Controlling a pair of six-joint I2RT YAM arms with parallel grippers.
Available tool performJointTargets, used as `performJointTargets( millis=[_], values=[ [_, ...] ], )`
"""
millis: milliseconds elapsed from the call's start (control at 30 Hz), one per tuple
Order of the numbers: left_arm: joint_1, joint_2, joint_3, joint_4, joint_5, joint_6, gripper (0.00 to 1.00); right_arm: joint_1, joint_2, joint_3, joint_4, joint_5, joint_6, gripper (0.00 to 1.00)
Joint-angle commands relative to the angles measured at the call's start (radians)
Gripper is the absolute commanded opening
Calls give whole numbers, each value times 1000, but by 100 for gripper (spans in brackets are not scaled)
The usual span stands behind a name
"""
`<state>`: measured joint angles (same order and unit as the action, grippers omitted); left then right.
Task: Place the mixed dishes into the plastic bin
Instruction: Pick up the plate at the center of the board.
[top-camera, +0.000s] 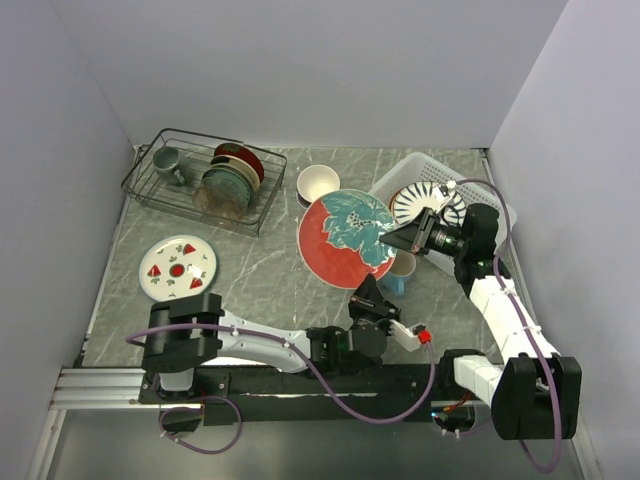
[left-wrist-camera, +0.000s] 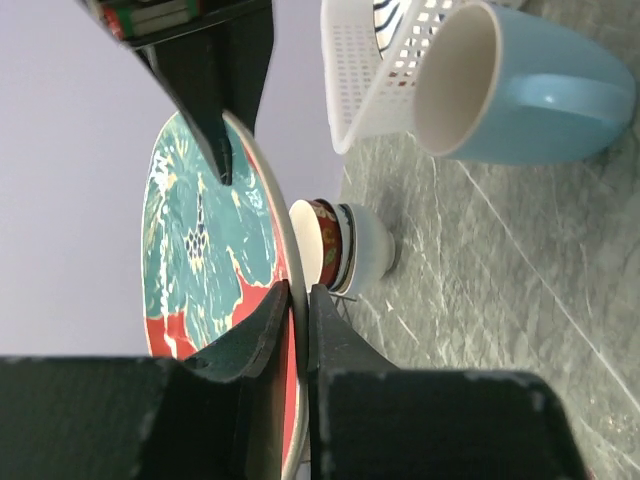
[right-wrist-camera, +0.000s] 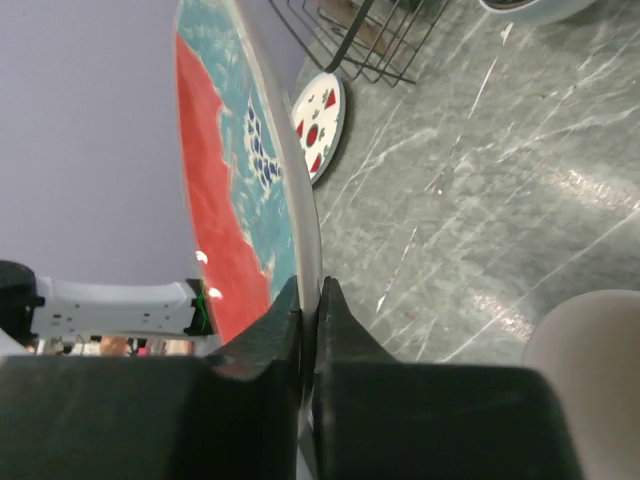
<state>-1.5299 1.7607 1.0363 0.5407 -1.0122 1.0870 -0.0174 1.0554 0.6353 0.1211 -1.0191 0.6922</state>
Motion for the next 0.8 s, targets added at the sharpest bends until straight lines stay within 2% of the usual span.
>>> performJointTargets(
  millis=[0,67,133,167,233,267,333,367,467,600,767],
  values=[
    [-13,-20,86,154,-60,65,1,5,-15,20,34,13,-86,0],
    [-19,-14,99,145,-66,45,3,-1,-23,15,43,10,-85,0],
    [-24,-13,108,124,-72,1,11,-15,-37,9,63,4,-77,0],
    [-26,-23,120,86,-74,-25,26,-22,-40,7,64,1,-69,0],
    [-27,-38,137,3,-60,-144,44,-50,-51,0,84,-7,-57,0],
    [-27,-59,158,-37,-52,-194,60,-56,-55,0,84,-9,-57,0],
    [-27,-87,174,-160,-19,-334,73,-79,-64,0,83,-12,-65,0],
    [-27,-119,188,-206,-2,-381,83,-88,-67,0,83,-13,-68,0],
    [-22,-182,208,-355,65,-553,99,-130,-77,-2,91,-25,-83,0],
    [5,-282,202,-481,170,-735,99,-194,-83,-3,89,-39,-105,0],
    [126,-459,136,-583,381,-967,99,-259,-98,-8,95,-35,-121,0]
  ],
)
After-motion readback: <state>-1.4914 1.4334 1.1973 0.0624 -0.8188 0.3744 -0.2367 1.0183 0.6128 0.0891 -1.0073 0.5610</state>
